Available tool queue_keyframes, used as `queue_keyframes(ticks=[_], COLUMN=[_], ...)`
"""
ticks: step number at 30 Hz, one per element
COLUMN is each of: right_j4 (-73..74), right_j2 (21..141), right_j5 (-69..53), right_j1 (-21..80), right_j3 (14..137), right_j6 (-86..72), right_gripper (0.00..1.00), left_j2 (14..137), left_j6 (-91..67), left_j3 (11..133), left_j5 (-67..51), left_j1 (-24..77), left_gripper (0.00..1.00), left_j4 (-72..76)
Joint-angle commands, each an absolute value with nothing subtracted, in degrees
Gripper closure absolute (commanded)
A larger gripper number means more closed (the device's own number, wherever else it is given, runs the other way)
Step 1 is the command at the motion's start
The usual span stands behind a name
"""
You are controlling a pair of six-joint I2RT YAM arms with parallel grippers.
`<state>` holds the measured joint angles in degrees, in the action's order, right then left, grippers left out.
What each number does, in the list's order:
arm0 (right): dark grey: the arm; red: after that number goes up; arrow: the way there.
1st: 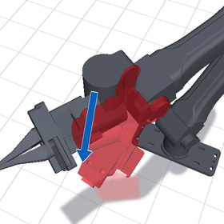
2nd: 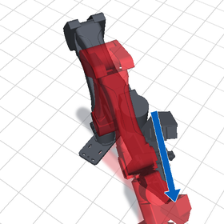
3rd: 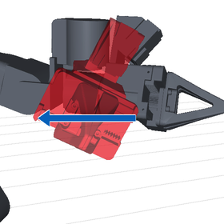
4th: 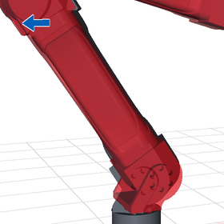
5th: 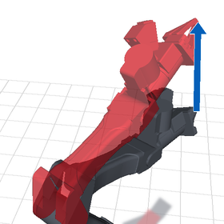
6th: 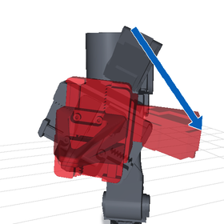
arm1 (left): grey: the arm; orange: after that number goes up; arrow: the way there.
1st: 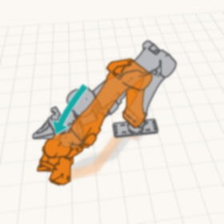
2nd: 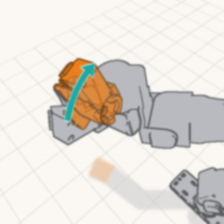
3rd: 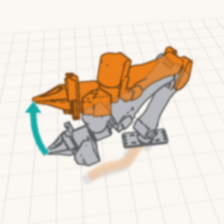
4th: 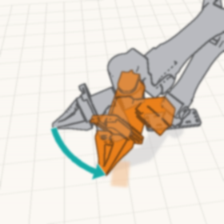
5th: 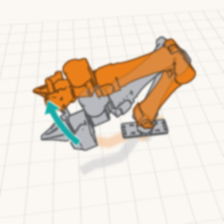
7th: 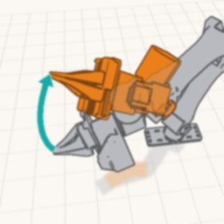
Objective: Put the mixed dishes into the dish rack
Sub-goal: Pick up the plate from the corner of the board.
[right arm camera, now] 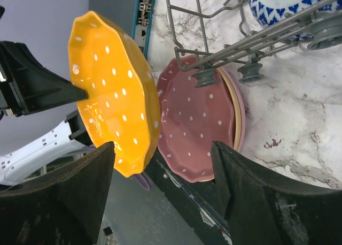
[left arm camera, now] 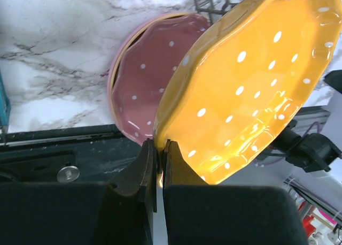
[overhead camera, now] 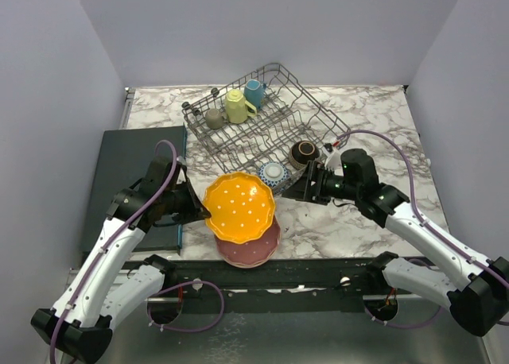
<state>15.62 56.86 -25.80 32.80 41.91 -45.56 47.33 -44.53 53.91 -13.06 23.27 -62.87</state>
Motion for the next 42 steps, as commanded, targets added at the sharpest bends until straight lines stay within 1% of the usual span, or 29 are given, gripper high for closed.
queue_keyframes(ticks=[1,9,25,34,42], right_j4=[12.01,9.67,1.73,-4.09,-7.15], right_j2=[56.2,56.67,60.3,60.16,60.32], right_j5=[-29.46,-31.53,-37.86,-42.39,-43.8], right_j1=[32.7,32.72,32.78,32.75,32.78], right_j3=[40.65,41.05,42.29,42.06,40.95], right_j6=[-45.61,-46.97,-47.43,-49.21,-51.0], right_gripper=[0.2,0.19,0.2,0.27,0.36], left_j2=[45.32,46.0,48.82,49.37,49.75], left_j6=[-46.93,-46.78,-46.88,-46.54,-46.96], left_j3=[53.79,55.45,54.87,54.25,53.18], left_j5=[-20.32,-24.0,-30.36,-31.19,-32.11], left_j1=[23.03,23.03,23.03,23.04,23.03], left_gripper=[1.0,1.0,1.0,1.0,1.0], left_j4=[-52.04,-47.27,-41.7,-40.65,-38.94])
